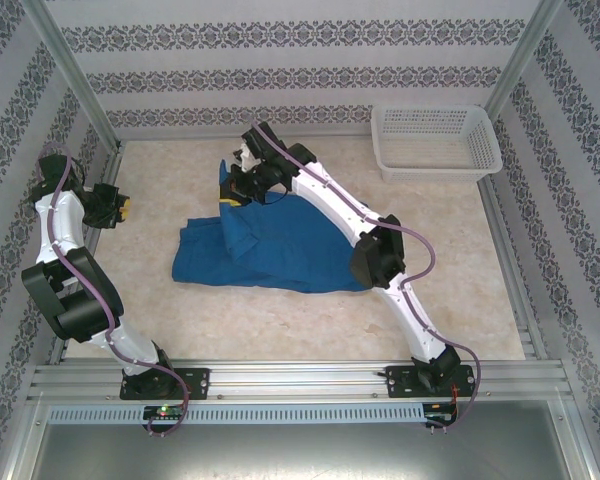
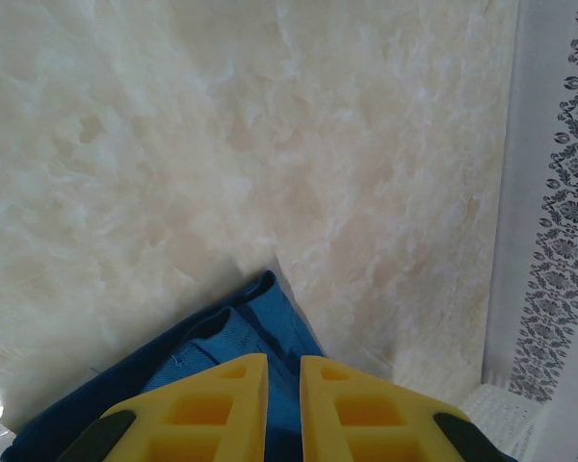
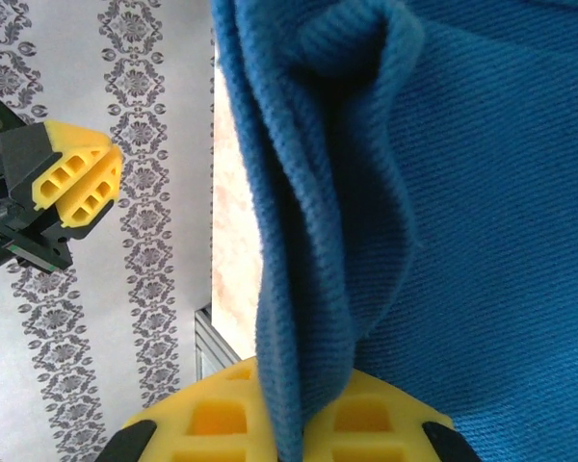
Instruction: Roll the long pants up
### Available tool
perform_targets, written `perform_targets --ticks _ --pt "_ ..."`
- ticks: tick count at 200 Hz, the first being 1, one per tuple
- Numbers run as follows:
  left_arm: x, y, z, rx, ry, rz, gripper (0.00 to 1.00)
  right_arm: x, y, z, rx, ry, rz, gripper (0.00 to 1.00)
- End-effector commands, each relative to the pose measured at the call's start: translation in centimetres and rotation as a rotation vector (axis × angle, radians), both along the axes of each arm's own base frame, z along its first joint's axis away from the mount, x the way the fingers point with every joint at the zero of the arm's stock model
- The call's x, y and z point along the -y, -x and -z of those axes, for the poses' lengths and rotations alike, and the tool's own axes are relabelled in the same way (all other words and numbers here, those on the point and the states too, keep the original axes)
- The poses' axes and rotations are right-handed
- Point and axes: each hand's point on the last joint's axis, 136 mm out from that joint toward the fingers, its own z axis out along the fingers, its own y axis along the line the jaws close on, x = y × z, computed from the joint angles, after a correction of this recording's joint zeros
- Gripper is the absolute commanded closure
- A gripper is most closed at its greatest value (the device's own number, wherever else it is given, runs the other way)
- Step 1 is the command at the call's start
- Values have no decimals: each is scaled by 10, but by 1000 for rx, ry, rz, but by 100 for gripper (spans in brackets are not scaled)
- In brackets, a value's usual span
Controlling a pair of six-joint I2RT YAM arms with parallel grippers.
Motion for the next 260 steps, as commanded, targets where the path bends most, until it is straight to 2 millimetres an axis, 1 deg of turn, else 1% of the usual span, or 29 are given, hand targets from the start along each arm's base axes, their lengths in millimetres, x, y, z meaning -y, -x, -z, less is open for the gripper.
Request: perform_targets --ticks 1,29,31,42,48,54,59,70,82,101,104,109,110,113,114,115,119,123,126,127,140,151,159,167,175,198,220,240,260 --pt "8 7 -10 8 -9 20 83 -26 22 -5 -30 -67 -69 100" --pt "7 8 -11 9 -11 16 81 -42 43 7 -69 -65 -120 100" --pt "8 8 -11 10 -11 15 80 -43 44 8 -72 -65 -122 95" --pt "8 8 -12 15 -11 14 71 -48 49 12 -84 -68 -133 50" --pt "8 7 -12 19 -9 14 67 -49 50 12 -87 -70 -135 32" --pt "9 7 -13 25 -7 15 58 -49 49 11 -83 -73 -134 19" --pt "9 6 -13 31 -5 18 39 -48 47 8 -74 -76 -134 14" --pt "10 6 -16 43 -4 20 3 -40 40 -1 -42 -76 -127 10" --pt "10 6 -19 50 -11 19 0 -21 27 -11 3 -47 -98 9" --pt "10 7 -25 62 -17 14 0 13 8 -27 64 -5 -52 11" --pt "11 7 -26 65 -15 13 5 19 4 -29 71 2 -44 12" --pt "11 7 -26 65 -14 9 31 27 0 -33 82 8 -39 18" --pt "11 7 -26 64 -14 8 34 29 0 -33 84 10 -39 21" --pt "11 8 -26 64 -14 5 56 34 -3 -35 99 15 -40 30" --pt "12 8 -26 62 -14 4 59 36 -3 -35 102 17 -40 33" --pt "12 9 -26 59 -13 2 66 38 -4 -36 103 20 -39 37" --pt "12 11 -26 53 -16 -3 87 46 -6 -35 118 43 -41 56" --pt "13 12 -25 43 -19 -7 100 55 -9 -34 137 72 -38 81" --pt "15 13 -25 38 -22 -7 100 63 -10 -33 155 98 -38 97" --pt "15 13 -25 36 -23 -6 100 66 -11 -32 160 109 -37 100" --pt "31 10 -25 42 -34 30 100 114 -23 -11 217 314 -22 100" --pt "57 6 -22 31 -48 79 100 160 -31 15 219 509 -20 100" --pt "78 1 -16 28 -56 118 100 193 -30 34 196 652 -36 100" --pt "101 -3 -8 16 -56 155 100 215 -30 52 175 755 -65 100" --pt "120 -6 2 4 -47 179 100 231 -28 66 159 825 -101 100" --pt "176 -18 35 -44 -37 277 100 258 -29 103 136 935 -161 100" --pt "221 -25 68 -120 -75 381 100 269 -35 121 119 942 -170 100" --pt "237 -31 97 -195 -117 416 100 272 -37 134 120 940 -182 100" --pt "244 -43 123 -222 -131 436 100 275 -37 150 129 959 -214 100"
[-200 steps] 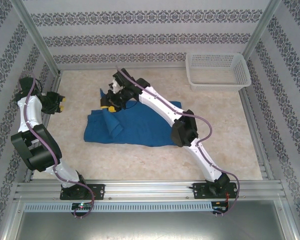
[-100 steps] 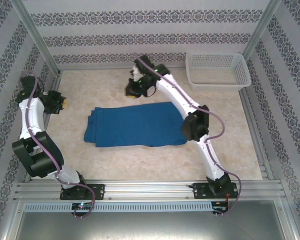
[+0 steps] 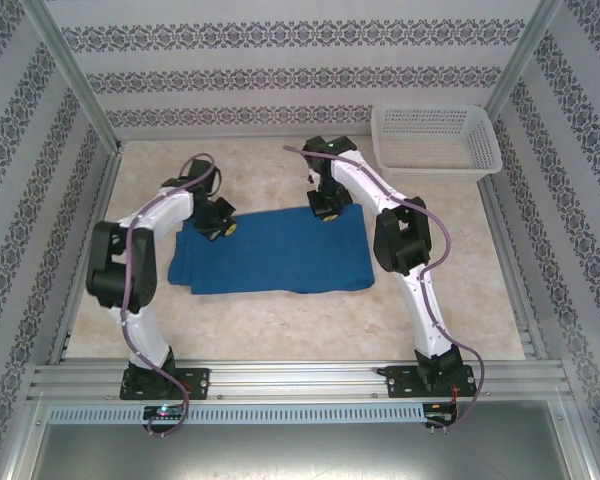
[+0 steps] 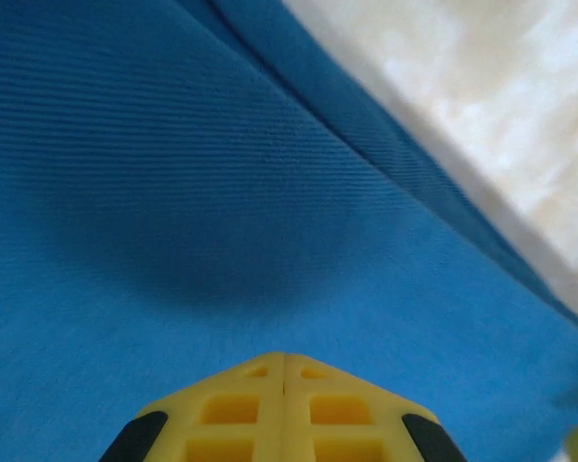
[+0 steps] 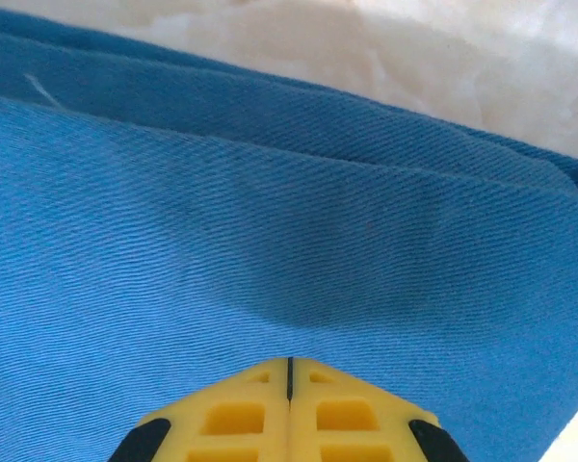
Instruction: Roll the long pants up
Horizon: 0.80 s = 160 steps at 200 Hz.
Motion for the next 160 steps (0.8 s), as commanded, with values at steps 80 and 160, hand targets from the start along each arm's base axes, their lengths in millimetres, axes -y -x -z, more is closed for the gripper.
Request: perform_targets --ticks 80,160 --pt "-5 -58 67 -89 -142 17 100 27 64 57 -79 131 -109 100" --pt "38 -166 69 79 21 43 100 -66 180 52 -143 1 -217 100"
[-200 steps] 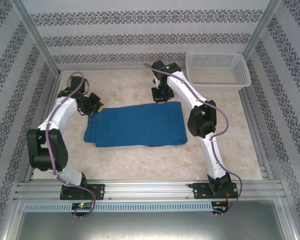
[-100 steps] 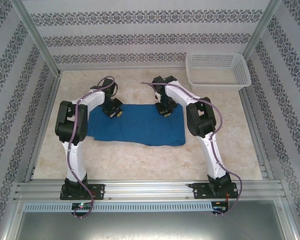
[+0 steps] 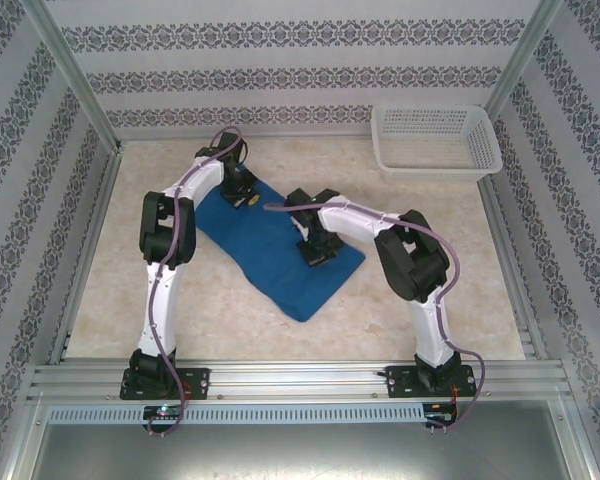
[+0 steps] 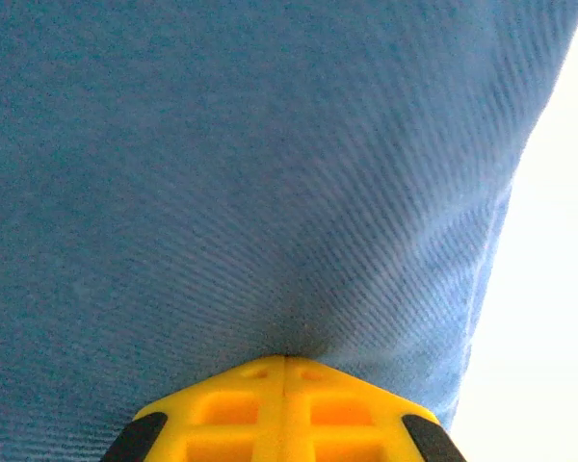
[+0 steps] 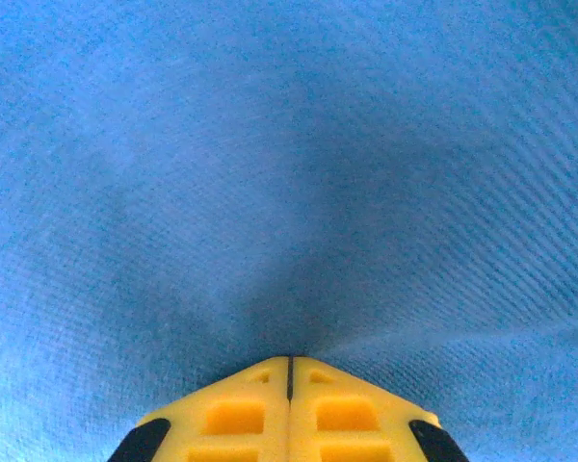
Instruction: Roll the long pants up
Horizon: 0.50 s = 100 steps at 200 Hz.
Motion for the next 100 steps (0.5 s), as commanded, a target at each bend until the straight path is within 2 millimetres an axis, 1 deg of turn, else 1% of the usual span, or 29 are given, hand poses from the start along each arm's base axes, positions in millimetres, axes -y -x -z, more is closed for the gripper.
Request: perform_targets --ticks 1,19,40,48,61,68,77,80,85,91,95,98,100 --pt "-1 -30 37 28 -4 -35 100 -26 59 8 -150 -14 -8 100" --pt "17 -50 41 76 73 -37 100 -53 72 5 -153 -34 -41 100" --pt "46 -66 37 129 175 -2 100 -83 80 3 -161 -83 -63 100" --pt "57 -70 29 157 207 25 100 -91 79 -1 -157 -93 -72 100" --pt "61 -73 8 199 225 57 100 -98 72 -12 -130 -104 -80 100" --pt "61 -74 -7 226 222 74 100 -100 66 -21 -106 -111 -87 100" --pt "57 -76 -36 279 218 99 100 -101 57 -36 -71 -120 -95 100" --pt "54 -77 -45 294 217 104 98 -100 54 -41 -61 -125 -96 100" --pt "51 -76 -58 313 214 115 90 -101 47 -51 -39 -138 -97 100" --pt "44 -76 -80 344 208 123 76 -100 38 -62 -13 -149 -97 100" --pt "37 -74 -89 351 198 121 66 -98 32 -70 7 -157 -95 100" --pt "31 -73 -99 360 191 117 60 -98 28 -75 19 -164 -96 100" --pt "27 -73 -102 362 185 115 55 -97 25 -80 29 -171 -96 97"
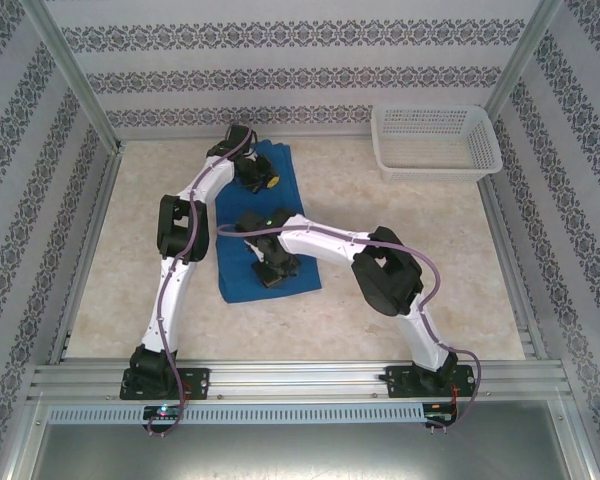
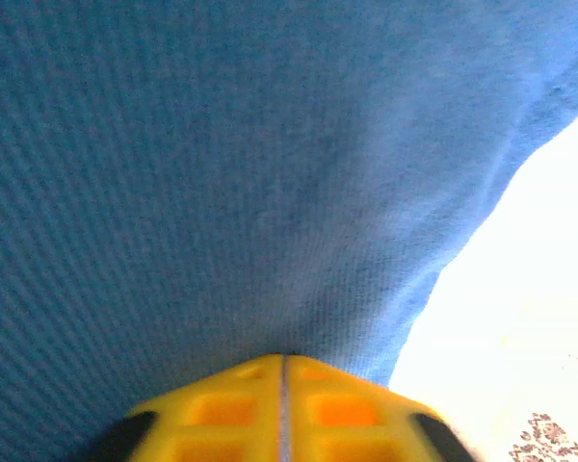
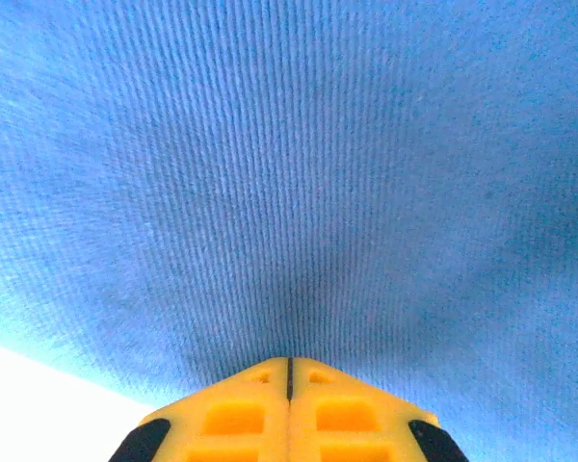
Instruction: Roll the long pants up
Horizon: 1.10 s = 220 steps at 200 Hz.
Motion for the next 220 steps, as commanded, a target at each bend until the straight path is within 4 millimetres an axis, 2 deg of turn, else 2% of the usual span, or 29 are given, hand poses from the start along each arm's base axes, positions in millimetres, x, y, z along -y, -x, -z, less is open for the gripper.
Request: perform_targets --ticks 1,7,16,20,41,56,61,66,73,81,89,98,105,111,133,154,165,178,201,210,220 --pt "-24 -8 -91 180 -25 17 54 9 -26 -52 70 -45 20 95" --pt "-37 -5 -107 194 -38 7 39 10 -35 -63 98 -64 21 78" --pt "-57 2 -126 203 -61 -12 10 15 -49 -78 140 -89 21 50" --pt "-67 6 -133 200 -75 -26 1 18 -55 -83 155 -93 23 43" --pt "-106 38 -157 178 -122 -58 0 43 -84 -98 216 -88 40 28" --pt "-116 71 -162 154 -154 -64 0 65 -98 -94 240 -45 50 21" --pt "-117 83 -155 129 -165 -67 0 73 -100 -90 237 -25 58 20" --pt "-118 94 -158 135 -169 -71 1 80 -101 -87 229 -11 64 20" --pt "-118 111 -150 120 -169 -82 6 84 -98 -81 211 -5 58 20" --pt "-118 129 -140 105 -161 -103 18 82 -92 -76 206 -12 26 19" --pt "-120 145 -126 87 -157 -127 37 75 -83 -71 213 -10 -34 19" --pt "-122 160 -113 69 -157 -150 68 68 -71 -66 235 14 -112 19" --pt "-125 167 -102 56 -167 -161 89 65 -63 -61 252 55 -168 19" --pt "-125 172 -94 42 -176 -156 100 62 -57 -57 267 88 -215 19" --pt "-120 170 -80 1 -215 -86 100 53 -42 -47 313 148 -321 18" --pt "-114 160 -70 -24 -287 -12 100 41 -37 -50 379 121 -361 18" --pt "-110 153 -65 -38 -302 21 95 35 -35 -52 401 107 -373 18" --pt "-104 144 -58 -47 -281 47 84 27 -28 -53 424 93 -413 18" --pt "-86 128 -55 -35 -188 79 52 21 -15 -42 459 129 -498 18" --pt "-77 123 -53 -31 -154 94 45 21 -8 -35 452 143 -521 18" --pt "-72 119 -52 -32 -137 102 42 19 -1 -29 438 150 -532 17"
